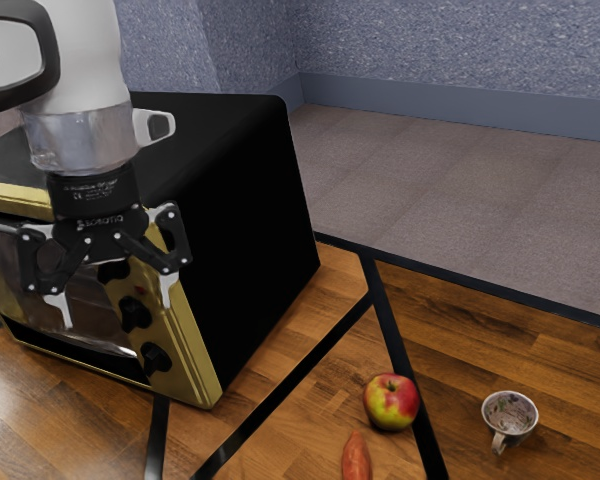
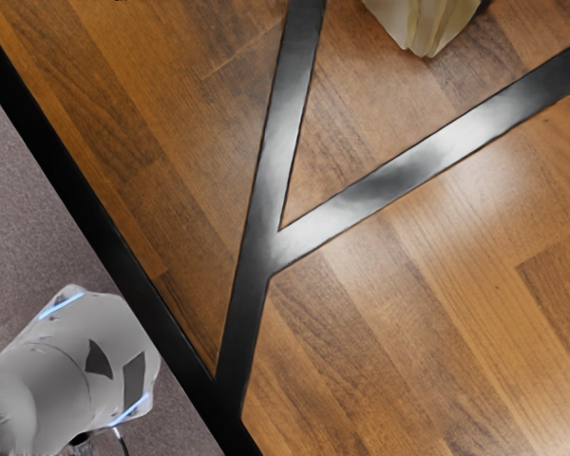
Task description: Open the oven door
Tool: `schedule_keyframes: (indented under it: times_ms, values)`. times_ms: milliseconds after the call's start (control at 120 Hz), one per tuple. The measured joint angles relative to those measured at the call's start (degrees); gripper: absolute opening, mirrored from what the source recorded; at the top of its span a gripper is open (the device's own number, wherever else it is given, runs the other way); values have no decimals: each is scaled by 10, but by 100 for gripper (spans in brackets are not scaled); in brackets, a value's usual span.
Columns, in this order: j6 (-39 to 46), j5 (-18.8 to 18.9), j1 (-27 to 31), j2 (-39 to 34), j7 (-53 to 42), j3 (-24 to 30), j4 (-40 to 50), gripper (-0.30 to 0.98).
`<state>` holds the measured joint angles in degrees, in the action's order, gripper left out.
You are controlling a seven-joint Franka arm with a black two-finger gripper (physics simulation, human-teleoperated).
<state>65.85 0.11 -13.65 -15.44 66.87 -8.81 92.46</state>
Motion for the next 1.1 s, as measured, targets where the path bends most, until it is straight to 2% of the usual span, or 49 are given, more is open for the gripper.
schedule_keyframes:
  times_ms: [142, 267, 325, 400, 475, 525, 633, 733, 808, 925, 1025, 1100]
  values:
    - [53, -5, 3, 3, 137, -6, -7, 69]
    - [59, 10, -6, -11, 234, -6, -10, 69]
    - [54, 17, 9, -86, 273, -15, 25, 69]
    - [107, 50, 58, -238, 310, -23, 178, 69]
    - [179, 75, 118, -294, 327, -29, 243, 68]
    - [231, 83, 164, -295, 329, -35, 270, 68]
    - [336, 83, 283, -250, 325, -44, 286, 68]
    - [397, 78, 349, -221, 319, -45, 283, 68]
    - [429, 77, 366, -206, 314, -40, 281, 68]
    - [479, 76, 372, -186, 295, 0, 281, 69]
    - [511, 66, 416, -204, 274, 11, 287, 69]
    - [526, 57, 422, -216, 257, 12, 300, 69]
